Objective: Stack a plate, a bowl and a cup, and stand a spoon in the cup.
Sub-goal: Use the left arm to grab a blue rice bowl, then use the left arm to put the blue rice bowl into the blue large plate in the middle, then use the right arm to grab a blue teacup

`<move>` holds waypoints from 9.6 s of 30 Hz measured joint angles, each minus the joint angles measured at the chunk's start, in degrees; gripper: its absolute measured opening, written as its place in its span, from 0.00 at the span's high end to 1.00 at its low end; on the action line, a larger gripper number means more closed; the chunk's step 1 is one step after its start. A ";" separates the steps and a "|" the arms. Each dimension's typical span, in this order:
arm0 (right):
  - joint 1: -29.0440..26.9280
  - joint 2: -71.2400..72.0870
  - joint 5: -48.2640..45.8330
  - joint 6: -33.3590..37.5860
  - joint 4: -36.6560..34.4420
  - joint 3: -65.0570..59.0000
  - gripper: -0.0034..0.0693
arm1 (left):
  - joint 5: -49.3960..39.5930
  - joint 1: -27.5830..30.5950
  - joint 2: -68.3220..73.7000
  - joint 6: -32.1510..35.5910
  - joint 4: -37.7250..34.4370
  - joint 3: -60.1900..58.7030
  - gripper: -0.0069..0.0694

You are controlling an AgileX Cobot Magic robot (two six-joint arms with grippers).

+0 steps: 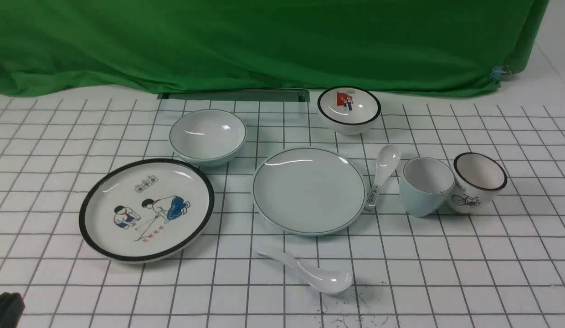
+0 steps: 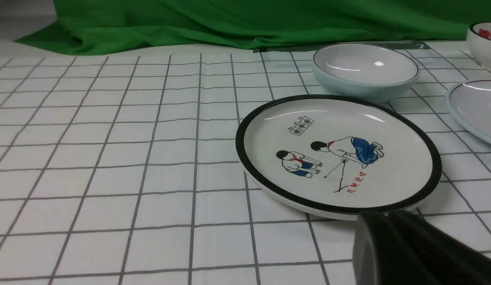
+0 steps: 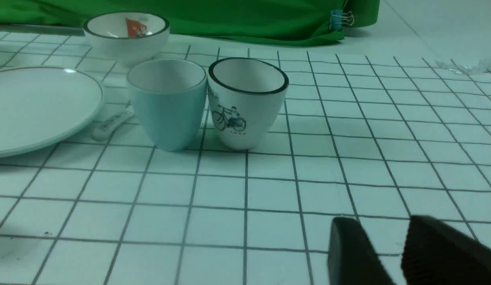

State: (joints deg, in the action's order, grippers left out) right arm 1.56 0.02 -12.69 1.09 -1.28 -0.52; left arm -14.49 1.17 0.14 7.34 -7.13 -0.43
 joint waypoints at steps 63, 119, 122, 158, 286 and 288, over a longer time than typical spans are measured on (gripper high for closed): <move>0.00 -14.03 31.13 -3.34 0.05 17.87 0.93 | 26.89 0.00 20.60 -25.96 17.57 30.91 0.95; 12.88 -99.34 -30.13 1.71 -7.31 73.72 0.55 | -14.03 -11.43 66.75 -8.23 -10.92 38.94 0.95; 12.88 -99.34 -29.13 0.22 -7.31 73.72 0.55 | -14.03 -11.43 66.75 -8.23 -10.92 38.94 0.95; 13.06 -99.97 -25.33 -3.70 -7.24 73.92 0.31 | -12.11 -11.43 66.80 -3.53 -14.03 39.13 0.94; 13.14 -98.97 -9.62 -12.15 -11.32 64.42 0.34 | -32.14 -23.46 65.59 -5.93 10.06 67.31 0.64; 13.14 -98.96 -9.47 -12.29 -11.96 64.75 0.34 | -32.20 -23.46 64.70 -5.93 11.12 65.45 0.64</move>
State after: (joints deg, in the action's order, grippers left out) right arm 14.70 -98.93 -22.16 -11.20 -13.24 64.24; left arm -46.69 -22.29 64.84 1.41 3.99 65.01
